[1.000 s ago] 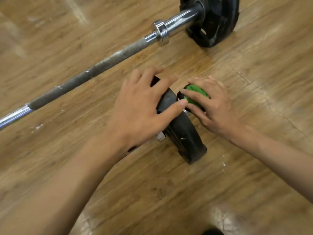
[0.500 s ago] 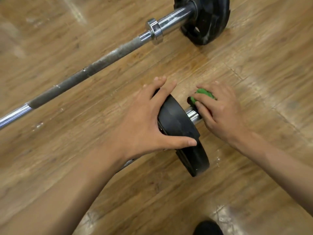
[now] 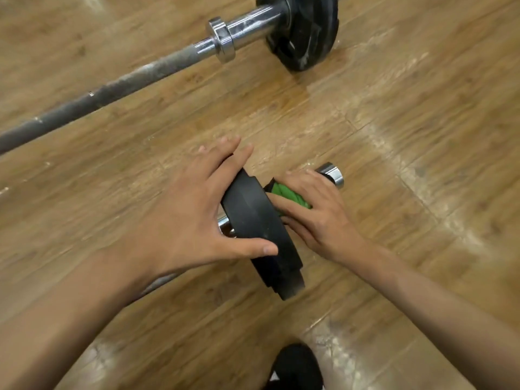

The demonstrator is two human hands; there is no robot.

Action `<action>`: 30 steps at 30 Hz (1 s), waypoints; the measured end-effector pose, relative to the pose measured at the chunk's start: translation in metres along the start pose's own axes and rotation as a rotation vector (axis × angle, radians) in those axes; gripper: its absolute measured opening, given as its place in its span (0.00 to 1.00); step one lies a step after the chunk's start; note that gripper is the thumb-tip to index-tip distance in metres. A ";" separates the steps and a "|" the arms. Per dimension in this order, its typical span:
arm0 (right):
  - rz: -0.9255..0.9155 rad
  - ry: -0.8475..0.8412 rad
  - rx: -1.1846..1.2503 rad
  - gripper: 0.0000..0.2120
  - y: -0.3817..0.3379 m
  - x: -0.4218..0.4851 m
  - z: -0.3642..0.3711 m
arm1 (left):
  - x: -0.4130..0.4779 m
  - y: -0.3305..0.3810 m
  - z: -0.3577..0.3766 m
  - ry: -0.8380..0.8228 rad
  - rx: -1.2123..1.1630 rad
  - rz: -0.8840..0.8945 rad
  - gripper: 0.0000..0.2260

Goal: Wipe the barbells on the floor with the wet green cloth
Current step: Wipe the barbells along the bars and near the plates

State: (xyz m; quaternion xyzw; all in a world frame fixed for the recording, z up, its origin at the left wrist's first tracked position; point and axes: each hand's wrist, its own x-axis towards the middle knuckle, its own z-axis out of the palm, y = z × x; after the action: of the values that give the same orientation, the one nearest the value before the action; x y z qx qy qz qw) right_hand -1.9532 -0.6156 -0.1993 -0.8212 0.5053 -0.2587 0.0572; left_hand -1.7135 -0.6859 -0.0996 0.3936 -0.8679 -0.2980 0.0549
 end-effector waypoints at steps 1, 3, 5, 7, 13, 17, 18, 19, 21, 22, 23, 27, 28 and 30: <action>0.028 0.000 -0.027 0.16 0.008 -0.006 -0.005 | -0.001 -0.001 -0.002 -0.025 0.026 -0.001 0.61; 0.223 0.058 -0.072 0.15 0.024 -0.004 -0.012 | 0.001 0.003 -0.001 -0.054 0.028 -0.007 0.63; 0.363 0.112 -0.090 0.14 0.018 0.012 -0.011 | 0.003 0.010 0.003 -0.050 0.007 -0.005 0.65; 0.296 0.086 -0.060 0.14 -0.001 0.015 -0.005 | 0.005 0.011 0.005 -0.029 -0.003 -0.006 0.66; 0.236 0.097 -0.100 0.17 0.006 -0.020 -0.008 | 0.004 0.012 0.000 -0.096 0.005 -0.020 0.68; 0.514 0.232 -0.092 0.13 0.002 0.014 0.004 | 0.010 0.019 -0.002 -0.091 0.031 -0.049 0.67; 0.471 0.222 -0.071 0.14 -0.007 0.012 0.009 | 0.009 0.021 -0.001 -0.063 0.072 -0.021 0.63; 0.374 0.196 -0.051 0.14 -0.015 0.004 0.014 | 0.007 0.023 0.000 -0.031 0.109 0.009 0.58; 0.139 0.128 -0.058 0.17 -0.014 -0.015 0.012 | 0.003 0.025 0.001 -0.004 0.133 0.043 0.49; 0.081 0.113 -0.087 0.18 -0.004 -0.021 0.008 | 0.004 0.025 0.001 -0.005 0.122 0.045 0.46; 0.096 0.119 -0.103 0.18 0.007 -0.021 0.005 | 0.008 0.024 0.000 -0.009 0.110 0.035 0.45; 0.431 0.270 -0.071 0.15 0.014 0.010 0.008 | 0.030 0.014 -0.006 0.002 0.105 -0.005 0.44; 0.426 0.278 -0.054 0.15 0.007 0.015 0.013 | 0.033 0.012 -0.008 0.009 0.128 -0.027 0.44; 0.291 0.221 -0.043 0.16 -0.003 0.009 0.023 | 0.033 0.012 -0.010 0.041 0.190 -0.071 0.41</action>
State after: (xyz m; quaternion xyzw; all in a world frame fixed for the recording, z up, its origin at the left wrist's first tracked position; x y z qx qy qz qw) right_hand -1.9365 -0.6258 -0.2148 -0.7069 0.6276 -0.3255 0.0205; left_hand -1.7402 -0.7079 -0.0895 0.4336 -0.8764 -0.2079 0.0242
